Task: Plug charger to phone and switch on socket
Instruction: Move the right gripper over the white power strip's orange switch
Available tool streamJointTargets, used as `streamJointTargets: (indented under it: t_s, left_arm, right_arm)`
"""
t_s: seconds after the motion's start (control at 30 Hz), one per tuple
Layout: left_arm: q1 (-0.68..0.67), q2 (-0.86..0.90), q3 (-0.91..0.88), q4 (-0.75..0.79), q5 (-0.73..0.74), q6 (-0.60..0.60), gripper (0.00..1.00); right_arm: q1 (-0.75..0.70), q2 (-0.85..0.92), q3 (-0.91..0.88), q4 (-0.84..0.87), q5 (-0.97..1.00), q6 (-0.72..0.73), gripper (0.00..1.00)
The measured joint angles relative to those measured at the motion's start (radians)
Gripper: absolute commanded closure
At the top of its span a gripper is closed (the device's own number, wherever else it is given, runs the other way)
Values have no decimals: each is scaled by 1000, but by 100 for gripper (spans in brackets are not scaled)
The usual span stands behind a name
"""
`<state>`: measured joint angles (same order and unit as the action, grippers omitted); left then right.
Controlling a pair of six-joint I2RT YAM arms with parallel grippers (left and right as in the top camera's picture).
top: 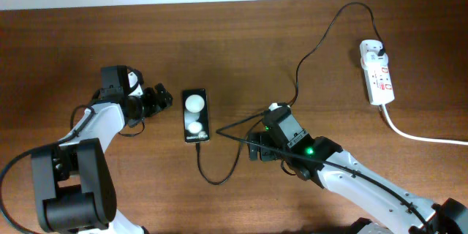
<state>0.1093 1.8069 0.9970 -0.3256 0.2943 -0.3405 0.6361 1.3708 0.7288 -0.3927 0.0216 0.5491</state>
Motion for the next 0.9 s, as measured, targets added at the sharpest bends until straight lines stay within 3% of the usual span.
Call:
streamJointTargets:
  t_s: [0.17, 0.3, 0.47, 0.57, 0.63, 0.7, 0.77, 0.9]
  left_arm:
    - [0, 0, 2, -3, -1, 0, 1]
    - [0, 0, 2, -3, -3, 0, 1]
    - [0, 0, 2, -4, -4, 0, 1]
    - [0, 0, 2, -3, -4, 0, 1]
    - [0, 0, 2, -4, -6, 0, 1]
    - [0, 0, 2, -3, -7, 0, 1]
    - [0, 0, 2, -3, -7, 0, 1]
    - [0, 0, 2, -4, -7, 0, 1]
  right_arm:
    - [-50, 9, 297, -336, 0, -35, 1]
    - [-259, 2, 579, -536, 2, -100, 1]
    - [-509, 27, 610, -584, 5, -125, 1]
    - [-641, 135, 685, -715, 6, -183, 1]
    - [-713, 232, 850, -848, 6, -229, 1]
    - [-805, 380, 1130, -1027, 8, -246, 1]
    - [-851, 475, 1218, -1026, 28, -259, 1]
    - [-903, 650, 1219, -1016, 111, -266, 1]
